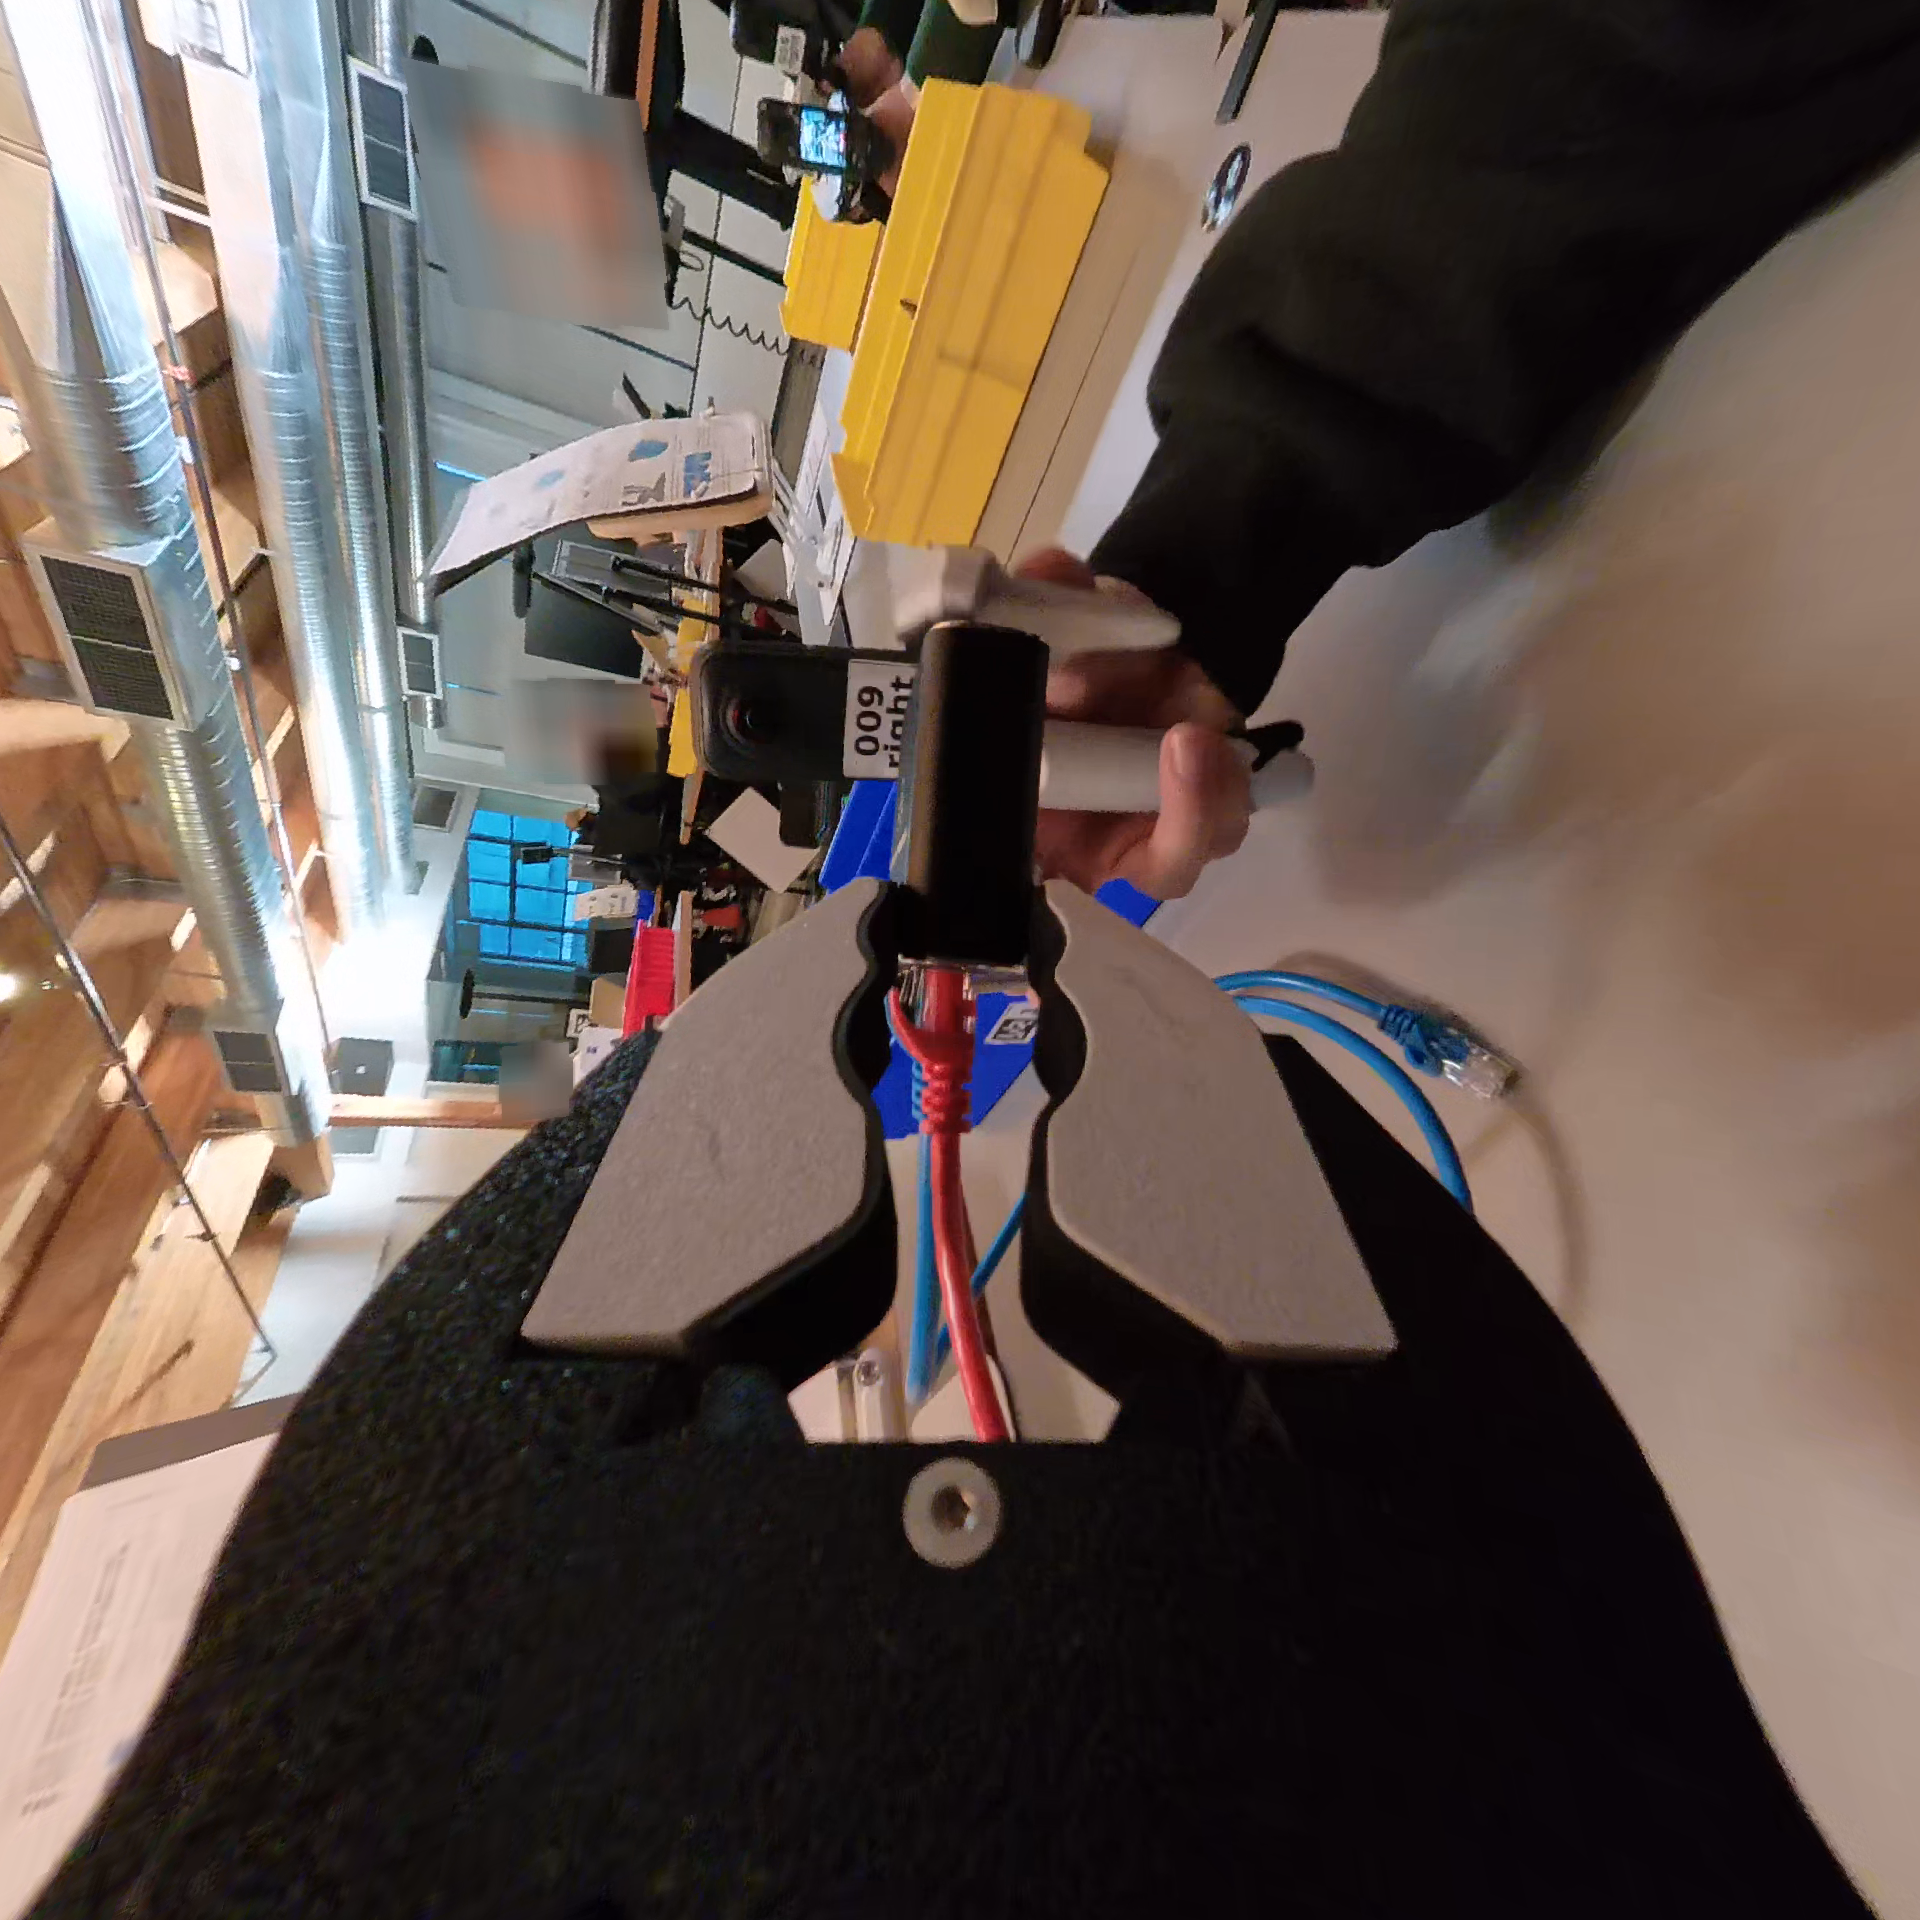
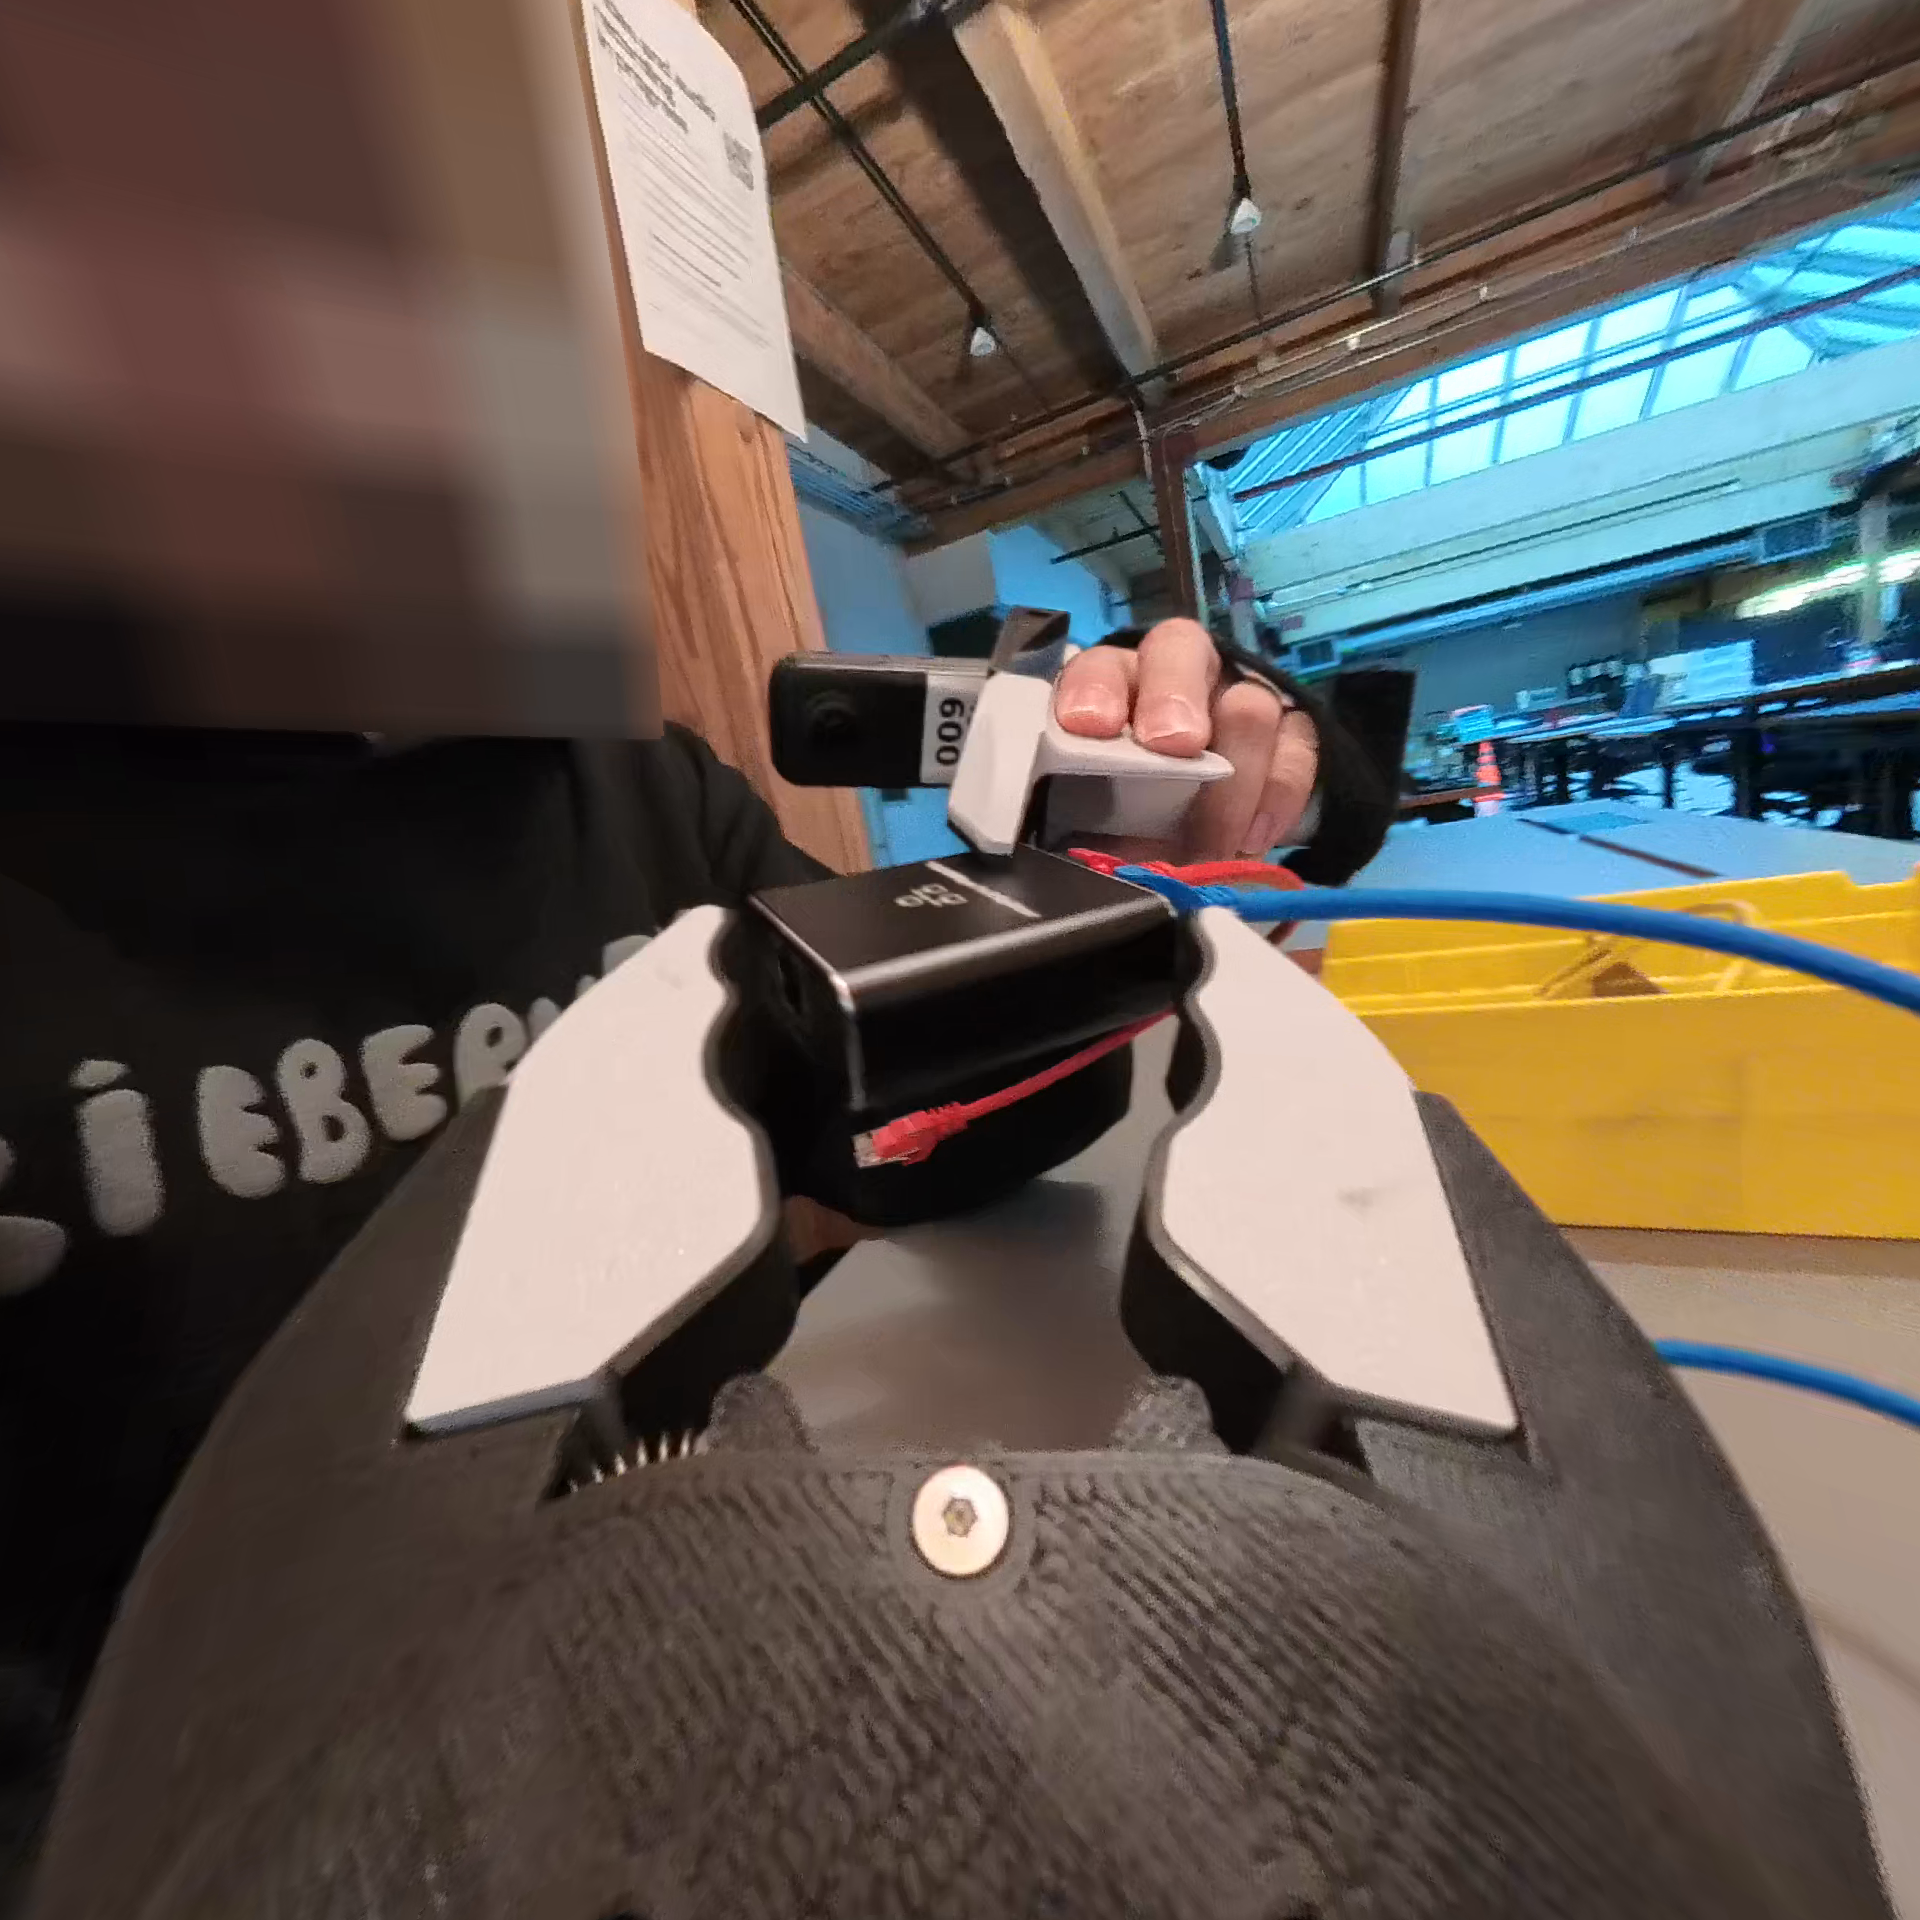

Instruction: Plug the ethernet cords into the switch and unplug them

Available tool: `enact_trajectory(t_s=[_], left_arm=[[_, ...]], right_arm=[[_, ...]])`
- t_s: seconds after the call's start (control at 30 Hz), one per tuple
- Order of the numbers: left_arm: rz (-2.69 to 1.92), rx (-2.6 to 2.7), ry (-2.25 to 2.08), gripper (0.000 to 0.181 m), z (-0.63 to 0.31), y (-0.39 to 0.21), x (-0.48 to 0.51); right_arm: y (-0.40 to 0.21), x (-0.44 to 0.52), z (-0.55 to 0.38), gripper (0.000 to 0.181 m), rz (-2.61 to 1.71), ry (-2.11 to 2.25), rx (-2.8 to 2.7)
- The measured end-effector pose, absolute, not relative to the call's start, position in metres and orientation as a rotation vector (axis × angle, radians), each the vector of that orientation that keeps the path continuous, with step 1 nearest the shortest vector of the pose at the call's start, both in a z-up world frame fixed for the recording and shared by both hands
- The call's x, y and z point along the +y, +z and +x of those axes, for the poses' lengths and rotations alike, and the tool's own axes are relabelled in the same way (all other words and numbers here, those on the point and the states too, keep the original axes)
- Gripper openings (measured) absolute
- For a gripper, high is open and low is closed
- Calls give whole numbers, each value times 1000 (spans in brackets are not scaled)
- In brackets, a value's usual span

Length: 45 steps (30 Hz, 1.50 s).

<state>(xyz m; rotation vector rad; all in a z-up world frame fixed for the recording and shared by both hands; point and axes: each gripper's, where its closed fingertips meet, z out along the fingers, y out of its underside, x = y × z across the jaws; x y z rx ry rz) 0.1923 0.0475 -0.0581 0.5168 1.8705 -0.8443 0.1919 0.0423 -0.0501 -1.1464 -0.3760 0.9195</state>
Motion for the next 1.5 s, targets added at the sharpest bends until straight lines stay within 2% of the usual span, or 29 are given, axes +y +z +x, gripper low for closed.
enact_trajectory(t_s=[0.2,0.4,0.53,0.67,0.7,0.8,0.97,1.1,1.2,1.3,1.5], left_arm=[[484,1887,-853,24,197,-61,56],[17,1869,-918,38,229,-41,98],[-679,2065,-1371,45,230,-44,97],[-1112,2172,-1936,55,225,-51,78],[-1188,2156,-2078,58,226,-49,79],[-1285,2079,-2493,48,224,-37,80],[-1296,2089,-2827,40,220,-41,74],[-1323,2051,-2839,26,230,-52,79],[-1280,2168,-2671,26,229,-59,85],[-1245,2270,-2573,26,224,-62,100],[-1166,2482,-2449,26,204,-77,135]], right_arm=[[-55,47,195,73,-1118,793,-369],[-46,64,241,73,-1152,208,-133],[-44,71,266,72,-1208,-249,-8],[-39,82,255,72,-1216,-436,-42],[-34,82,253,72,-1199,-480,-48],[-23,84,244,72,-1168,-610,-86],[-27,98,236,72,-1166,-833,-184],[-39,102,244,71,-1212,-775,-160],[-45,100,241,66,-1207,-695,-204],[-48,98,231,63,-1203,-439,-219],[-76,103,222,91,-1406,174,-155]])
